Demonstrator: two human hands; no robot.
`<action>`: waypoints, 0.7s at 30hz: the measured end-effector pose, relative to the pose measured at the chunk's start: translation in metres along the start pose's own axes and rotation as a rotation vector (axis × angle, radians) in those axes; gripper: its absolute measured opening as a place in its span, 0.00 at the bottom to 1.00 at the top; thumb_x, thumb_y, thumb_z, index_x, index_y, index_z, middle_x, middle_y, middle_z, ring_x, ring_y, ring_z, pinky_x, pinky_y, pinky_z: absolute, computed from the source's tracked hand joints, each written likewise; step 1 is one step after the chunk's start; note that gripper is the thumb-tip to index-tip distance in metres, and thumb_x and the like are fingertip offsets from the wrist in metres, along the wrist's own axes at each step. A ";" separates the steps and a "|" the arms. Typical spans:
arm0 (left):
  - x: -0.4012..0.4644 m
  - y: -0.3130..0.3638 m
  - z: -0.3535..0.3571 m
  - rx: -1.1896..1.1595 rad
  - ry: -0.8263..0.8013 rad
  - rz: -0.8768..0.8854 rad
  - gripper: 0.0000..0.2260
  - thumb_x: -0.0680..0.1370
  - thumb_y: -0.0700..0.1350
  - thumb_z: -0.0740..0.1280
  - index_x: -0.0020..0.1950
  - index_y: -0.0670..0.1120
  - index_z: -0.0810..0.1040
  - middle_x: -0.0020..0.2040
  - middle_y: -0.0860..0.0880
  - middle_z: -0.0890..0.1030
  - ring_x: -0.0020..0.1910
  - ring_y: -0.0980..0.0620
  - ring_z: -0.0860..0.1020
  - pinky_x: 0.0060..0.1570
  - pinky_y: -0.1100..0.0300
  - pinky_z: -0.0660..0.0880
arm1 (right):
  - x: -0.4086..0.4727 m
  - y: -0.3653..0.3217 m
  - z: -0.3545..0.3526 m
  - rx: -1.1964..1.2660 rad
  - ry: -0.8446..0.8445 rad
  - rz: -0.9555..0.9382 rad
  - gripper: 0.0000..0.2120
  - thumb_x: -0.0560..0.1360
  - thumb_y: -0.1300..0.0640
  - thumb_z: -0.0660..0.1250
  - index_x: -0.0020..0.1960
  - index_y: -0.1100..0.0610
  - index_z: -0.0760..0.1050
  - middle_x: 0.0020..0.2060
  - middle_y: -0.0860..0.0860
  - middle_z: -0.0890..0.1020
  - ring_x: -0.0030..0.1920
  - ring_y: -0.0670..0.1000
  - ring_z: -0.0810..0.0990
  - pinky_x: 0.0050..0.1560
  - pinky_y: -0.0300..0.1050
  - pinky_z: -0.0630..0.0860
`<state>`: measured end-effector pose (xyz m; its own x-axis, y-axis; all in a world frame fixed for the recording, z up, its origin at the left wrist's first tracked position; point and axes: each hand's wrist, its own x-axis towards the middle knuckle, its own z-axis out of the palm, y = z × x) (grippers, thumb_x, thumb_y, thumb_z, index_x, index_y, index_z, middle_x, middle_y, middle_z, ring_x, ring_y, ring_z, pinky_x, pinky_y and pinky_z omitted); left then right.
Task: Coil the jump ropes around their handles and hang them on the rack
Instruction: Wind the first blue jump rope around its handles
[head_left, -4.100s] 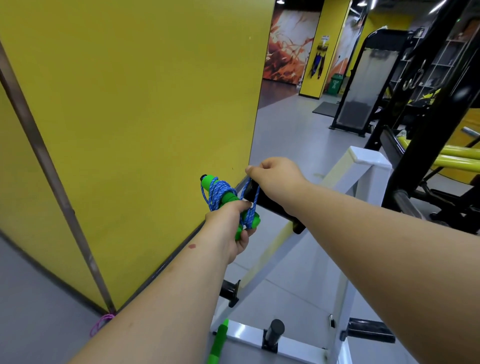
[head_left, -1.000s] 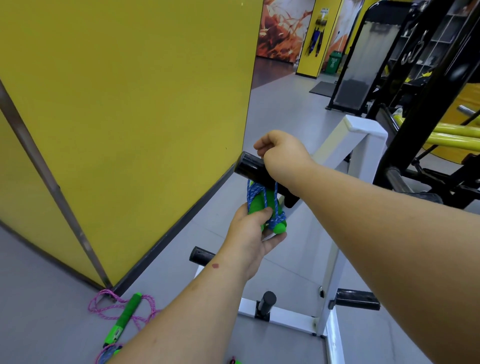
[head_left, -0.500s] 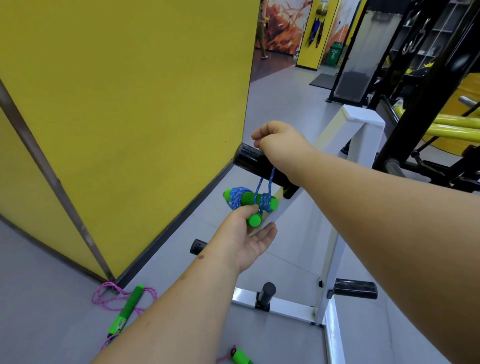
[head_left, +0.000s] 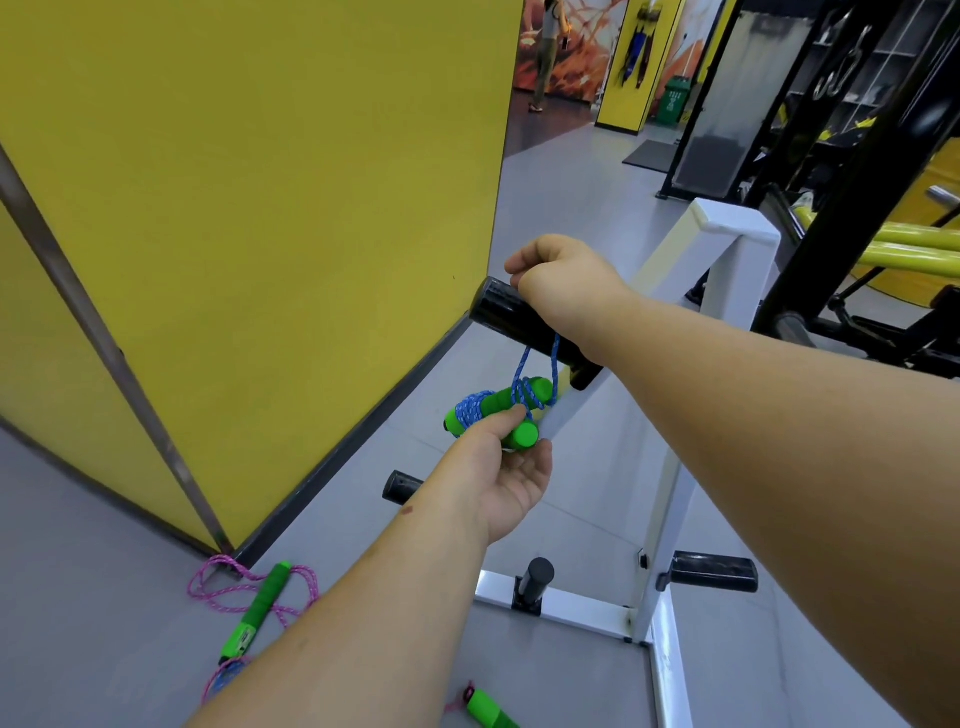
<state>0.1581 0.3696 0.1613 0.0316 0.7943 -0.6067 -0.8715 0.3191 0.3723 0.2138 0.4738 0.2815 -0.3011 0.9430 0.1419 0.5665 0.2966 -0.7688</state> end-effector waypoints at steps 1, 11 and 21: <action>0.000 0.000 0.001 -0.007 0.002 -0.007 0.10 0.77 0.40 0.75 0.54 0.37 0.79 0.48 0.40 0.80 0.40 0.46 0.81 0.38 0.57 0.82 | 0.000 0.000 0.000 -0.001 -0.001 -0.001 0.15 0.76 0.63 0.59 0.56 0.51 0.80 0.54 0.51 0.81 0.55 0.52 0.77 0.41 0.38 0.71; -0.001 0.002 0.007 0.068 0.071 0.006 0.13 0.77 0.41 0.75 0.59 0.39 0.78 0.49 0.40 0.80 0.55 0.42 0.82 0.50 0.51 0.83 | -0.004 -0.001 -0.001 0.000 -0.008 -0.005 0.15 0.76 0.63 0.60 0.56 0.51 0.79 0.53 0.51 0.81 0.51 0.51 0.77 0.38 0.36 0.71; 0.001 0.008 0.013 0.103 0.120 -0.014 0.13 0.77 0.43 0.74 0.57 0.40 0.77 0.50 0.41 0.78 0.48 0.44 0.80 0.45 0.52 0.80 | -0.005 -0.002 -0.001 -0.011 -0.017 -0.009 0.16 0.75 0.64 0.59 0.57 0.50 0.79 0.54 0.50 0.80 0.53 0.51 0.77 0.43 0.40 0.73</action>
<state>0.1576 0.3796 0.1730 -0.0200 0.7239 -0.6896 -0.8167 0.3860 0.4290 0.2146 0.4682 0.2828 -0.3189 0.9377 0.1381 0.5723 0.3067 -0.7605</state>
